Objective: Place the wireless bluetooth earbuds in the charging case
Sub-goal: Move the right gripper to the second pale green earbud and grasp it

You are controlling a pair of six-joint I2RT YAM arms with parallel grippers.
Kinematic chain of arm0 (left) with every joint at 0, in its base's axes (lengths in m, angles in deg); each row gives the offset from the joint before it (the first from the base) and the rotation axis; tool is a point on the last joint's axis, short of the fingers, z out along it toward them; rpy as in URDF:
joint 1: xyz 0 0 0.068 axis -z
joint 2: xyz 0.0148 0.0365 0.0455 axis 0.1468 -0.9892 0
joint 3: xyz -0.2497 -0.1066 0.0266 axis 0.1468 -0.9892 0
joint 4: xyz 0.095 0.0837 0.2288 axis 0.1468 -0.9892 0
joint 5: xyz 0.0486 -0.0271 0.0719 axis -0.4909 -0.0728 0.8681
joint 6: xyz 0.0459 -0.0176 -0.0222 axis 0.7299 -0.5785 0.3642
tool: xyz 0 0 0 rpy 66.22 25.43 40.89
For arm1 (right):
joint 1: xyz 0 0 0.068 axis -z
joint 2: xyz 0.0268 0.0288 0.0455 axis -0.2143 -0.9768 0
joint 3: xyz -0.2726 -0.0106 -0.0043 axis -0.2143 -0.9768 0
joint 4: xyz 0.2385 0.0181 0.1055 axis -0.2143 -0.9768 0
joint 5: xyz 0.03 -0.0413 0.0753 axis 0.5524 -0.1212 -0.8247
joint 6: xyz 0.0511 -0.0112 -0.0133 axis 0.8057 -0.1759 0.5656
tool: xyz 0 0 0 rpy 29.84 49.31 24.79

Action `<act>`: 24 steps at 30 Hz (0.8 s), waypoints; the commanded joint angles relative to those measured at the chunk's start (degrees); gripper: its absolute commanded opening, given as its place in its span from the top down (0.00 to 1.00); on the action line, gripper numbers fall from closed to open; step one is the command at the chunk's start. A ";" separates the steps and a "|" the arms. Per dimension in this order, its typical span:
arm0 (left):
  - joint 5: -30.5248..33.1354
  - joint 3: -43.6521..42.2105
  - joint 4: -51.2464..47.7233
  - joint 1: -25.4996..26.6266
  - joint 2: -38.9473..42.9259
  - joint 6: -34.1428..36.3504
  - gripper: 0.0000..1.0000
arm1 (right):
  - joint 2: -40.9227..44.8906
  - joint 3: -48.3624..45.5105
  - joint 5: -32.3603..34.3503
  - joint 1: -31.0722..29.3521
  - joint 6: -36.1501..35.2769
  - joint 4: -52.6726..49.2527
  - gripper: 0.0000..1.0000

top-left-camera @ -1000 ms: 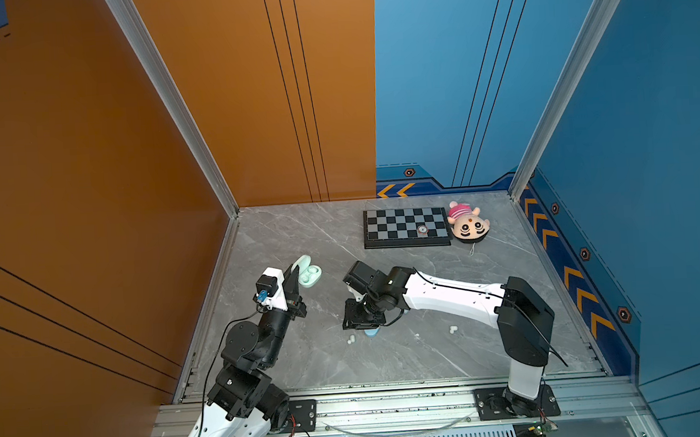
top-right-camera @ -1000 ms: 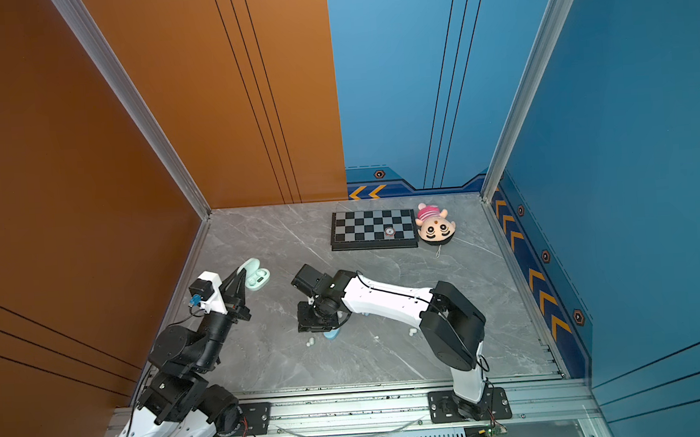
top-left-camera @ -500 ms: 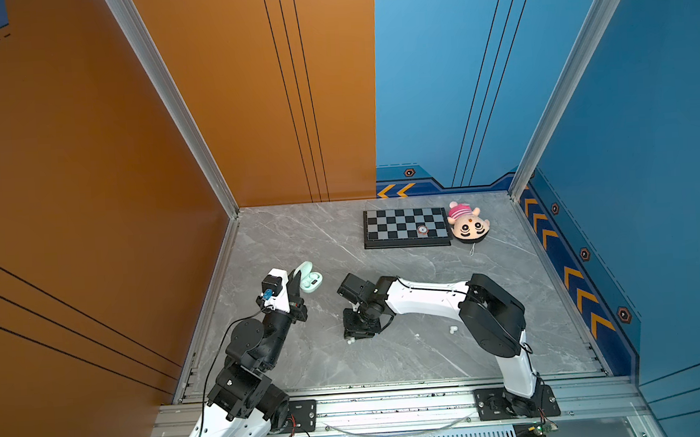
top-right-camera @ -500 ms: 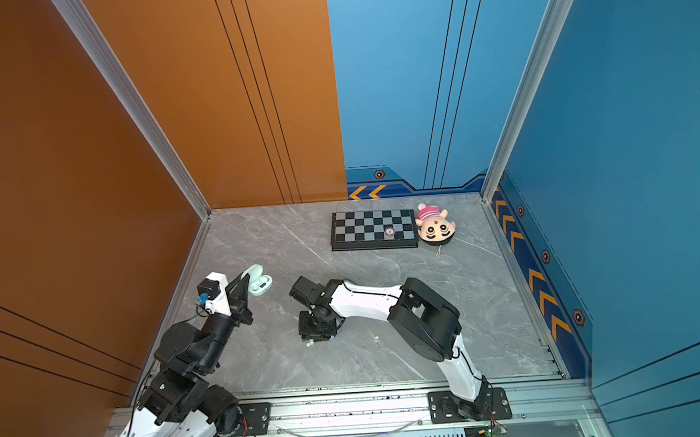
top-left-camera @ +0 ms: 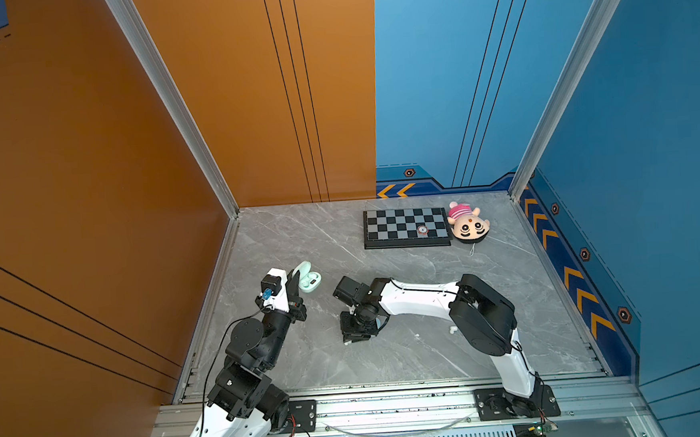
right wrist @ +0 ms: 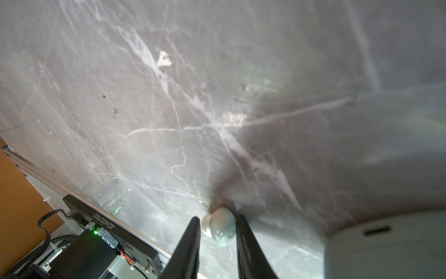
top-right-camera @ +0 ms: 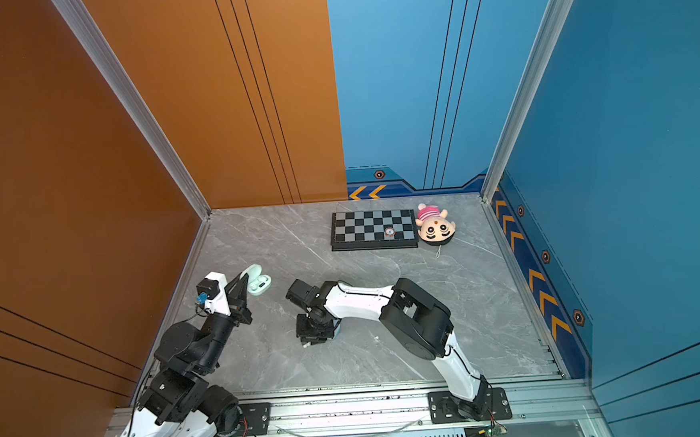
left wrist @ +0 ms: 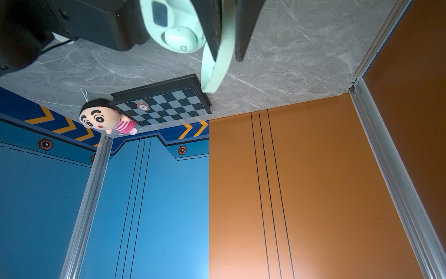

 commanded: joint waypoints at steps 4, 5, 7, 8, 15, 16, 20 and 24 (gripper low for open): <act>-1.34 1.03 0.34 -1.00 0.23 -0.83 1.00 | -3.80 0.63 0.83 -0.41 0.09 -4.85 0.74; -1.34 1.10 0.25 -1.08 0.23 -0.80 1.00 | -4.21 0.73 0.82 -0.39 0.08 -5.14 0.74; -1.39 1.09 0.36 -1.28 0.23 -0.79 1.00 | -4.77 1.09 0.83 -0.50 -0.04 -5.54 0.74; -1.43 1.15 0.35 -1.28 0.23 -0.84 1.00 | -5.01 1.36 0.84 -0.50 -0.04 -5.90 0.74; -1.56 1.14 0.19 -1.61 0.38 -1.27 1.00 | -5.58 2.25 1.18 -0.59 -0.51 -6.67 0.76; -1.71 1.16 0.18 -1.53 0.36 -1.47 1.00 | -5.26 2.33 1.40 -0.59 -0.69 -6.67 0.78; -2.77 0.99 0.43 -1.60 -0.36 -2.11 1.00 | -3.49 2.83 3.13 -0.59 -1.68 -6.66 0.82; -4.11 0.92 1.38 -1.59 -1.98 -3.05 1.00 | -1.32 2.82 4.99 -0.35 -2.19 -6.62 0.82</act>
